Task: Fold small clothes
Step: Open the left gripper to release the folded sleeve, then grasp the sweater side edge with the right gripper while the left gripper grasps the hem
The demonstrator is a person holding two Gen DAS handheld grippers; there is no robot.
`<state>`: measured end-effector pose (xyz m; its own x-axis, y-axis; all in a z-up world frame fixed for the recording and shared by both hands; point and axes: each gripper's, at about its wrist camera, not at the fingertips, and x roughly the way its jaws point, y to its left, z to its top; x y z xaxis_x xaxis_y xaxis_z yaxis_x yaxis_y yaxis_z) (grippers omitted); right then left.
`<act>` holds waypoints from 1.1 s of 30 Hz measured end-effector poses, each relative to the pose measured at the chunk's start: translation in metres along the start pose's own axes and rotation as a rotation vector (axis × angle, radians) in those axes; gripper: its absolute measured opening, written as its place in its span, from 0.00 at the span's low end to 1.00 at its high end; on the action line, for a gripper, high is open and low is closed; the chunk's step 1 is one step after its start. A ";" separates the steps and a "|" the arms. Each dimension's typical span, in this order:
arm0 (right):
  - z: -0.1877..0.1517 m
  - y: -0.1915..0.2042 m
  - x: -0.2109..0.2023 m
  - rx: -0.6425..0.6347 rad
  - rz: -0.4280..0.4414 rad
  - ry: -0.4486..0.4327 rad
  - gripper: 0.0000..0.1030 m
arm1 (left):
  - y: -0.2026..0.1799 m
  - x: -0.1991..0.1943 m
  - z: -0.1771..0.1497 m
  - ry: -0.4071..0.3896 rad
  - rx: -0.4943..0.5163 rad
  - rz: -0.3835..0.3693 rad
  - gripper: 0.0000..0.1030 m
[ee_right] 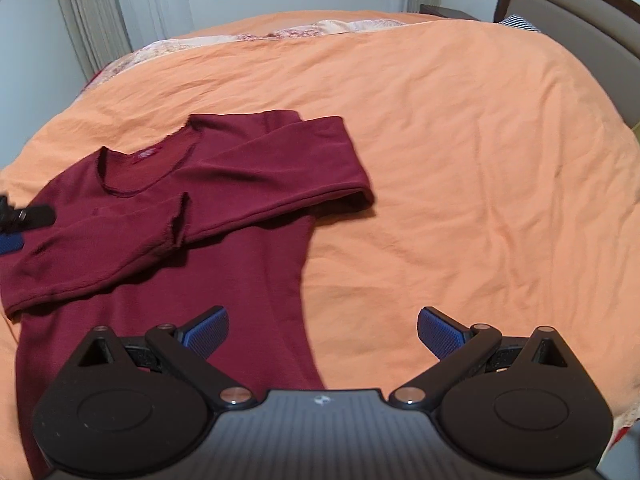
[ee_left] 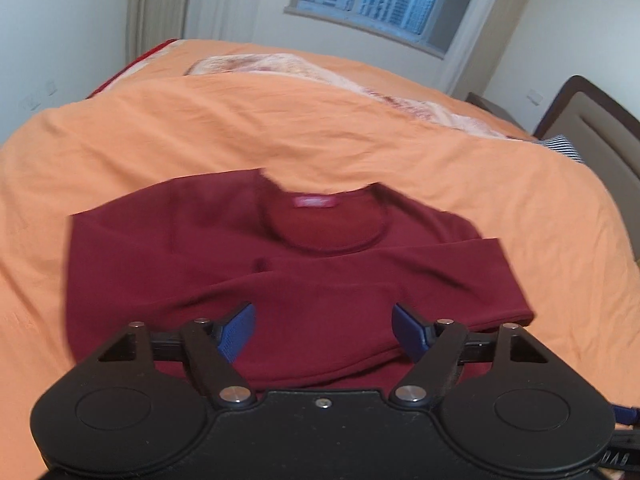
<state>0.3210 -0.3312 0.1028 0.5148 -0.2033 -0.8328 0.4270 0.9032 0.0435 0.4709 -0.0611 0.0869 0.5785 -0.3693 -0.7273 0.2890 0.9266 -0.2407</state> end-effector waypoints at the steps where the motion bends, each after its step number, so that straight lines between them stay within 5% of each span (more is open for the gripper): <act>1: 0.001 0.003 0.002 0.000 0.014 0.002 1.00 | 0.009 -0.004 0.000 0.001 -0.006 0.019 0.79; 9: 0.022 0.053 0.031 -0.062 0.181 0.010 0.99 | 0.108 -0.024 0.006 -0.003 -0.114 0.232 0.93; 12: 0.035 0.074 0.044 -0.090 0.237 0.014 0.86 | 0.149 -0.022 0.017 0.002 -0.184 0.266 0.94; 18: 0.061 0.097 0.077 -0.043 0.297 0.041 0.69 | 0.208 0.005 0.037 0.020 -0.313 0.202 0.85; 26: 0.077 0.108 0.117 0.007 0.251 0.066 0.54 | 0.218 0.055 0.050 0.096 -0.286 0.103 0.80; 29: 0.077 0.114 0.124 -0.003 0.246 0.086 0.28 | 0.214 0.068 0.049 0.123 -0.255 0.094 0.64; 31: 0.075 0.119 0.124 -0.043 0.244 0.084 0.13 | 0.212 0.071 0.050 0.126 -0.235 0.078 0.32; 33: 0.074 0.125 0.118 -0.105 0.225 0.055 0.10 | 0.209 0.068 0.051 0.100 -0.253 0.052 0.15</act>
<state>0.4897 -0.2697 0.0509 0.5459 0.0253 -0.8375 0.2255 0.9582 0.1759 0.6095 0.1042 0.0196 0.5057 -0.3234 -0.7998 0.0540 0.9371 -0.3448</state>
